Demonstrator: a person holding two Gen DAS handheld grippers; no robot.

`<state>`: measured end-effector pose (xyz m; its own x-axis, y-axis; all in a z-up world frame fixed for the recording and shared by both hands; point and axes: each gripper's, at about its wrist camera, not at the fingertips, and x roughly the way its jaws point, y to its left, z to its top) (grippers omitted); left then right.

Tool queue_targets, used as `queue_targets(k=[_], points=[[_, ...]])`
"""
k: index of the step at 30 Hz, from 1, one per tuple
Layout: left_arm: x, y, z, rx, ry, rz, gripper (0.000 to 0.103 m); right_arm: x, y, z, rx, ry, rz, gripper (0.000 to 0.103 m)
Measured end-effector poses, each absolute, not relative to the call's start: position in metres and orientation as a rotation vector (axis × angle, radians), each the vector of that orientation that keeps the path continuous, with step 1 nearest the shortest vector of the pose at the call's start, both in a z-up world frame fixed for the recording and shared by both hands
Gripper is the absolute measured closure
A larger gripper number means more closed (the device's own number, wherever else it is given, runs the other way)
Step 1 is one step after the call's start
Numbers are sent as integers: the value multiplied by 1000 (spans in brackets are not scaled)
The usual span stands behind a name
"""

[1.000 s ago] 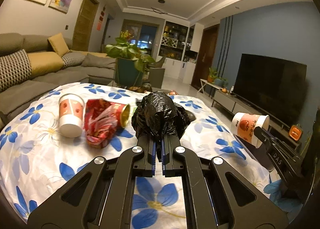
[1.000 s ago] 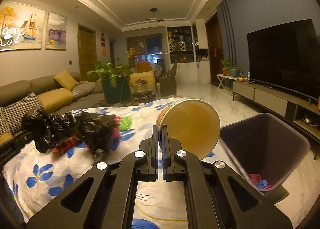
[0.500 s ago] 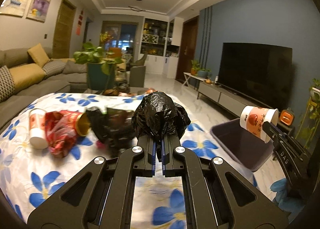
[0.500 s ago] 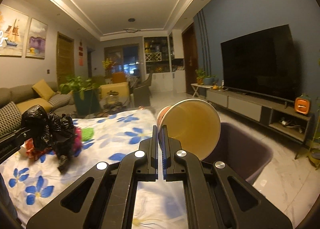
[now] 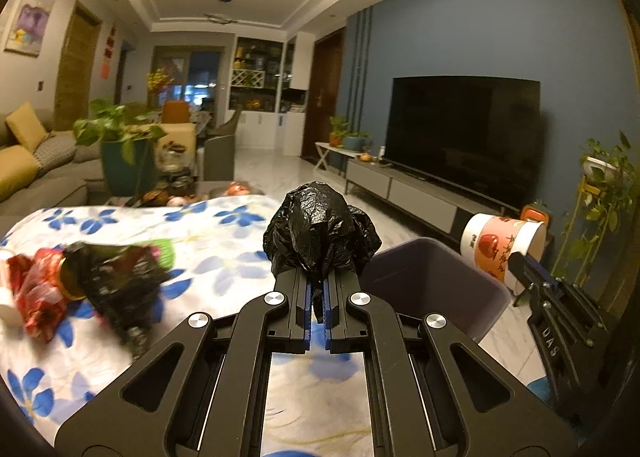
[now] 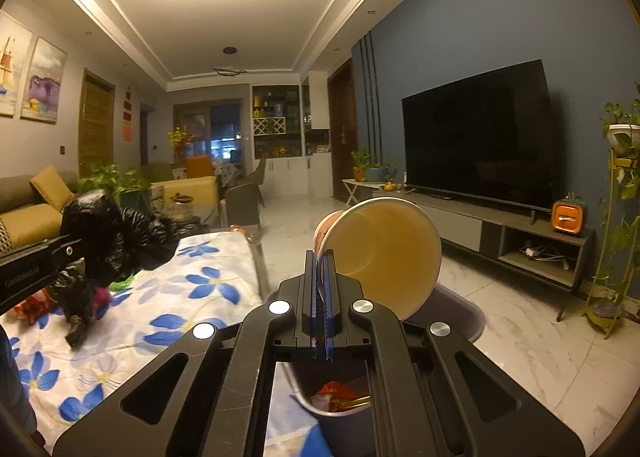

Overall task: Collect trash
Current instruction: 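Lift the black bag and white cup and carry both over the grey bin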

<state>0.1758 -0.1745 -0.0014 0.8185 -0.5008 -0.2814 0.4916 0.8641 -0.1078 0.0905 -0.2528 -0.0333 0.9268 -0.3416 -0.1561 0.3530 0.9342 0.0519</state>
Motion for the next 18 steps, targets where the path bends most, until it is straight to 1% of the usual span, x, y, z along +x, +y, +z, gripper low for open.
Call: queue_targets(k=[18], points=[[203,-241,-12,12,316,-647,99,90,-271,-41,78,129,-418,99]])
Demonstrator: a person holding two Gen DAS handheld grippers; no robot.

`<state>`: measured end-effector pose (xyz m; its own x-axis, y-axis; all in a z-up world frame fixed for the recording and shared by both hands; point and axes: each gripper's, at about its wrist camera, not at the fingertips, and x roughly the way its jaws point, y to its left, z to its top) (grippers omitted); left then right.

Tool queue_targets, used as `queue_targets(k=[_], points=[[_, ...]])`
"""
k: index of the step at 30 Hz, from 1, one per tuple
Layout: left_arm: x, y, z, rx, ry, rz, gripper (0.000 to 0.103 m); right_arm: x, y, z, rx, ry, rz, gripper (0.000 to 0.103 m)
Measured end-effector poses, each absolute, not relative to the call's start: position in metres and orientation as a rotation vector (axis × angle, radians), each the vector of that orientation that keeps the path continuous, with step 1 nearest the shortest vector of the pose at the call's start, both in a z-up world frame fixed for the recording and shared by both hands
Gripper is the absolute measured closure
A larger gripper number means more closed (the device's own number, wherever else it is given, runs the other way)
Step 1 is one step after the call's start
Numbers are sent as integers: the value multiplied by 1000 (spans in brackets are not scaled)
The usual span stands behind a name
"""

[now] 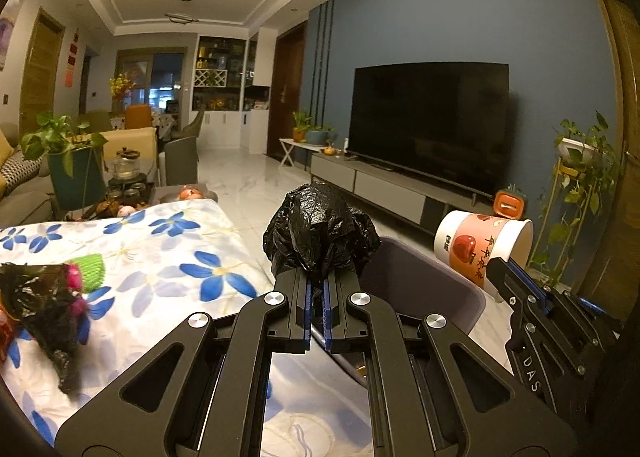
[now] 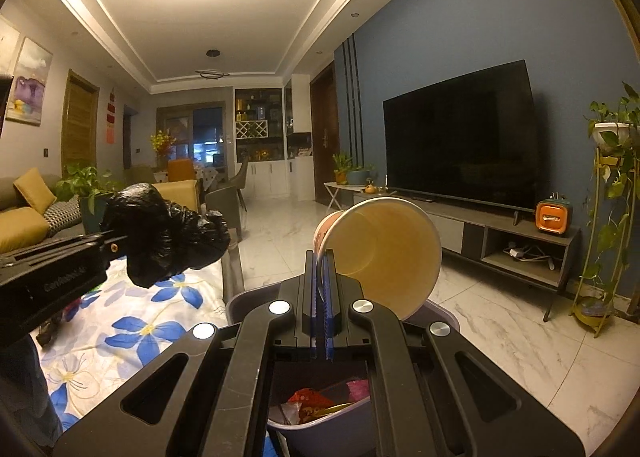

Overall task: Collect trash
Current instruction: 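Lift the black bag and white cup and carry both over the grey bin, then open both tools over the bin to drop the bag and cup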

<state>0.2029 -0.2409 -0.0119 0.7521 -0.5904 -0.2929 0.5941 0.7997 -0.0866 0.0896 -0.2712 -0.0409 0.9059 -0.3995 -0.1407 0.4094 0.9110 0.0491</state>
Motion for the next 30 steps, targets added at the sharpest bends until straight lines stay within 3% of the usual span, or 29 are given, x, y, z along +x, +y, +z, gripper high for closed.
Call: queue_targets(k=[23,24,26,27,30], points=[[231,-290,-36,10,403,-792,98,101,-269,-43,63,125,-411,100],[234,-291,-37,4,421,-812,93,102,-270,-44,61,128,-408,100],[242,-293,-42,-4,456,-821,72,107,-273,-45,63,137,-403,99],[245,-292,-44,-11,464,-818,55,110,-274,-47,64,148,-397,99],[255,-273,-49,-64,466,-767,36,118,-275,-51,66,179,-372,99]])
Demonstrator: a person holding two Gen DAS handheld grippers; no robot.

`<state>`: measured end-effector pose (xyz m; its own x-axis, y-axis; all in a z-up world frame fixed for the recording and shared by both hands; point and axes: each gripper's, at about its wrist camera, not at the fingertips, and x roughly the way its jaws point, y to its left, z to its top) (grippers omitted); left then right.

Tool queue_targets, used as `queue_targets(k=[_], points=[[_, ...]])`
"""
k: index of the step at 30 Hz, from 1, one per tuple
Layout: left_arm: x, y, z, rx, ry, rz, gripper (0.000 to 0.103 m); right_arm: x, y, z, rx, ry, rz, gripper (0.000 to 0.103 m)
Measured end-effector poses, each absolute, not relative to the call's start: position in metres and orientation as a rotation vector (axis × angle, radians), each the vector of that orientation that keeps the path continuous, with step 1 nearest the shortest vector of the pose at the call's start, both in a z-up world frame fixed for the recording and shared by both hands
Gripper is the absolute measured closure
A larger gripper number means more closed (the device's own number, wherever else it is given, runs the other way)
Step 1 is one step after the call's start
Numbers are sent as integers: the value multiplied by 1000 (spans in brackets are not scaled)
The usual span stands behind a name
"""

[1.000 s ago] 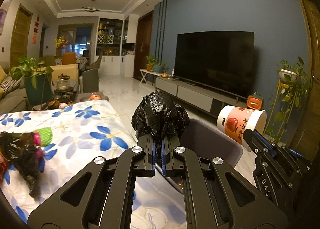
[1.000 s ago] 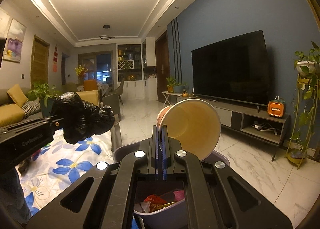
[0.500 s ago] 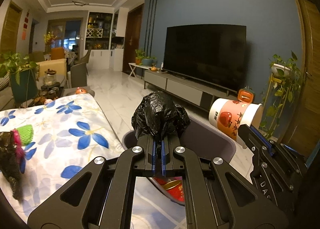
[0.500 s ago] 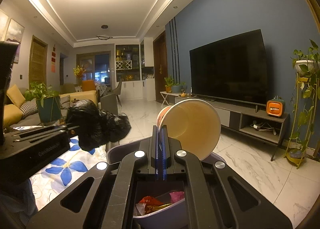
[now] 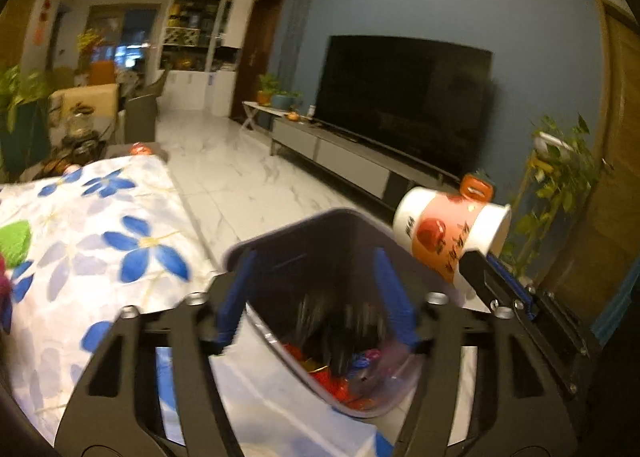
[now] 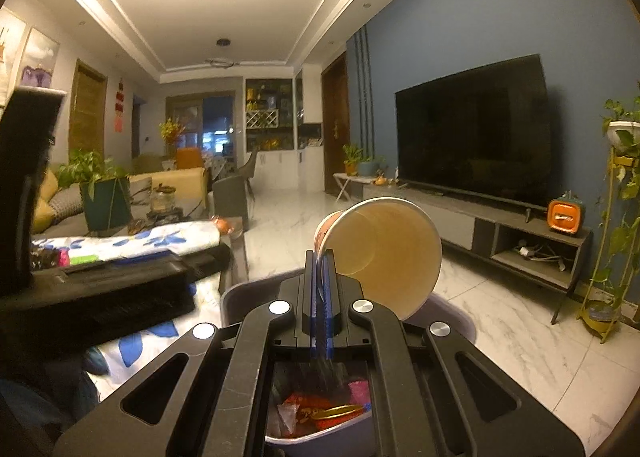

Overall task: Collect trash
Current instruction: 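Open both tools over the bin to drop the bag and cup, then move both open tools back to the remaining trash on the bed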

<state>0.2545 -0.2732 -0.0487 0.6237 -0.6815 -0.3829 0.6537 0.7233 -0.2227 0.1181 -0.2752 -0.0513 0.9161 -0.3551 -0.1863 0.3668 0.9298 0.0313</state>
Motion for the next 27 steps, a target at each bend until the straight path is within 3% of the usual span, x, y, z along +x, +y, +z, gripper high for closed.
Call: queue_targets(k=[4,6,7,8,15,27], points=[[261,-244,-47,-122,466,-675,23,132,-275,-59,69,230,-351,99],[260,-226,-44,-138,440,-613,18,135,-274,-62,70,239,-352,69],[259,-220,-42,-135,427,-585,17,135,-273,-63,73,238,-350,47],[257,-214,-39,-132,410,-555,15,133,-273,-63,77,229,-347,44],[236,-166,-29,-166,334,-409,7,131,-264,-57,70,258,-378,39],[200,-106,-17,-186,316,-278,6,123,-221,-45,43,276,-344,26]])
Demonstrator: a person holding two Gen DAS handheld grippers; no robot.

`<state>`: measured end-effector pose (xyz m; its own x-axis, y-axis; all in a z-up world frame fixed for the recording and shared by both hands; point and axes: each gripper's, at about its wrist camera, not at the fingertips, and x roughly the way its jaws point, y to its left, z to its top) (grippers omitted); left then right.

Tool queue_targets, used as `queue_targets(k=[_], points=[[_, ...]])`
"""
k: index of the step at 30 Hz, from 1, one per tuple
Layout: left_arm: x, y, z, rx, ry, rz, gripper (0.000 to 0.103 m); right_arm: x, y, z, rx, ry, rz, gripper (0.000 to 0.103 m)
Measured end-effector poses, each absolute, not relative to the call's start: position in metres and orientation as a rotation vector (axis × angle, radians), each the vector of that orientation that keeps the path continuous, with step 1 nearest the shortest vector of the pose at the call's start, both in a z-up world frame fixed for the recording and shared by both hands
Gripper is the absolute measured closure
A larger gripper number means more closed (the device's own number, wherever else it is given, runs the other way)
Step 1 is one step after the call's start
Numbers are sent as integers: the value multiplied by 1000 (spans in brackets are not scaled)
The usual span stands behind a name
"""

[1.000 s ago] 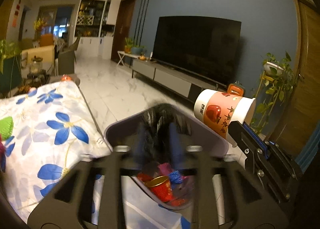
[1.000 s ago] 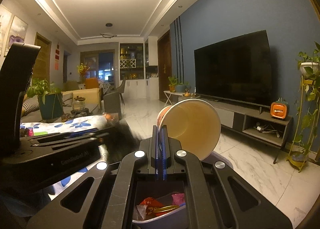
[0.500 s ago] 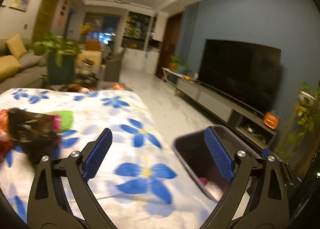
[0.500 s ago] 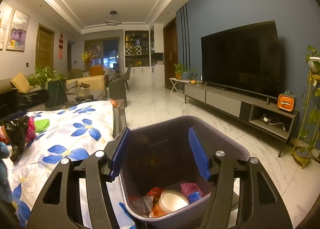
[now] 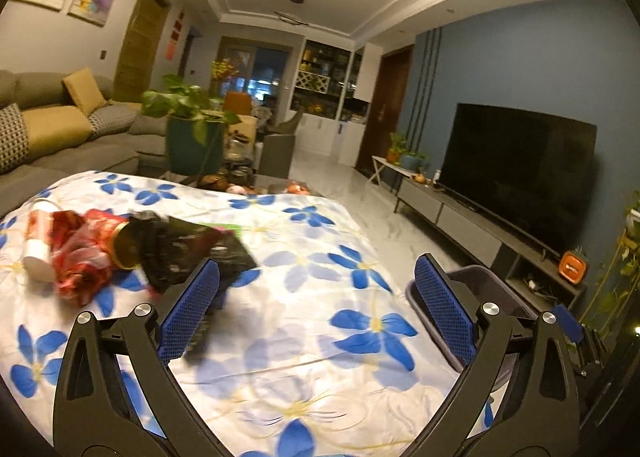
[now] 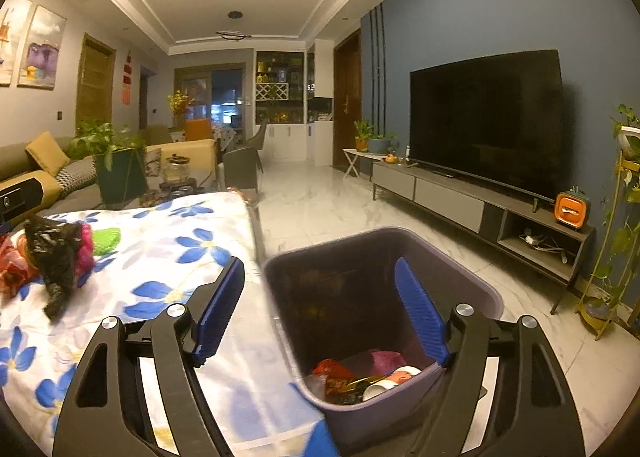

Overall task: Collect trash
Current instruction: 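Move both open tools back to the remaining trash on the bed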

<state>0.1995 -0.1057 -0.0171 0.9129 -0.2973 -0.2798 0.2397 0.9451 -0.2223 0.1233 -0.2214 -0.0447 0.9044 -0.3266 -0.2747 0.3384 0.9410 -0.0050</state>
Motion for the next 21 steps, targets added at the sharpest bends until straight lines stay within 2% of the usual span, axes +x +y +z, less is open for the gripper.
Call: queue_targets(k=[21], points=[[169,51,-22,-204,292,16,6,160,-100,-47,45,308,-45,23]])
